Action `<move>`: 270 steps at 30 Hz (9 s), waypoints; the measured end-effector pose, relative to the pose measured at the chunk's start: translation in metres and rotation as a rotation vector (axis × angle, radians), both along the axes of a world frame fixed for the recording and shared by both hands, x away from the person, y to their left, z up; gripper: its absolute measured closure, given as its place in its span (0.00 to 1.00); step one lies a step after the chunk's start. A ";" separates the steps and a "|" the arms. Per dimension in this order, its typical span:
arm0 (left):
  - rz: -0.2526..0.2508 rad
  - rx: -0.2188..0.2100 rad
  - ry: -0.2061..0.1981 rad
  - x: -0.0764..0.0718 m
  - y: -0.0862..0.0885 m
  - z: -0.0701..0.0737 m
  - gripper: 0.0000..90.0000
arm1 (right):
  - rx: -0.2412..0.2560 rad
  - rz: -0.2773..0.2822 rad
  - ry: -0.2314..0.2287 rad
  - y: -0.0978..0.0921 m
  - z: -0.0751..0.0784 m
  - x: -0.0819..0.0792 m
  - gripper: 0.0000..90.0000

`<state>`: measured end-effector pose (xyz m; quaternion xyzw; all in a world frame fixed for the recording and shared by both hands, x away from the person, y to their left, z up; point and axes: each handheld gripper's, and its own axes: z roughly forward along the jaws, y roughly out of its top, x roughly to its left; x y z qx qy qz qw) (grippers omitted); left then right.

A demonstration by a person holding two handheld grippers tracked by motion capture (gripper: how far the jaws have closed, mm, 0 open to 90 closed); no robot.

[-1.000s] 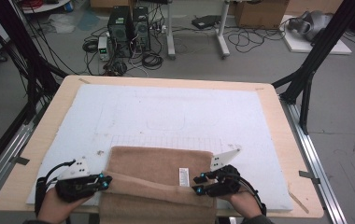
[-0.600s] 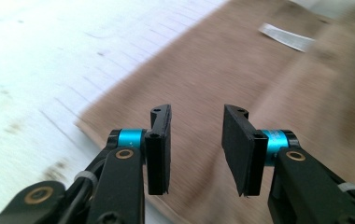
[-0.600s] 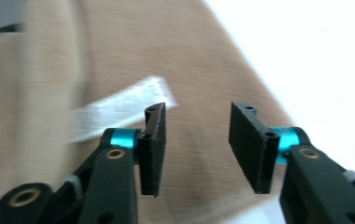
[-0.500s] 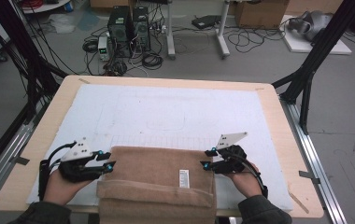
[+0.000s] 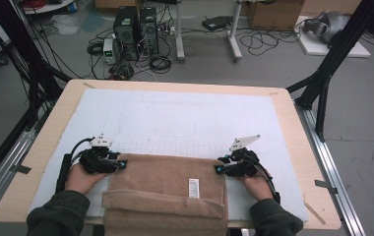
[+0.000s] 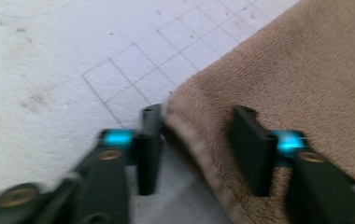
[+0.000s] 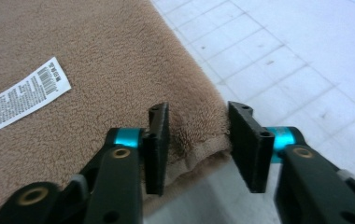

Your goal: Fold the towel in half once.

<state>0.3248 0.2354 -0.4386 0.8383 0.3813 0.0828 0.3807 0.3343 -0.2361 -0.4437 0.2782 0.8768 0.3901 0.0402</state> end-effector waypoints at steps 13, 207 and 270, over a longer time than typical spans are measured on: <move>0.100 0.003 -0.146 0.021 -0.015 0.016 0.93 | 0.017 -0.014 -0.062 0.000 0.017 0.027 0.91; 0.007 -0.001 -0.208 -0.014 -0.010 0.010 0.59 | -0.039 0.028 -0.103 0.006 0.031 0.015 0.53; -0.090 0.009 -0.172 -0.099 -0.015 -0.005 0.96 | 0.016 0.238 -0.072 0.007 0.000 -0.066 0.95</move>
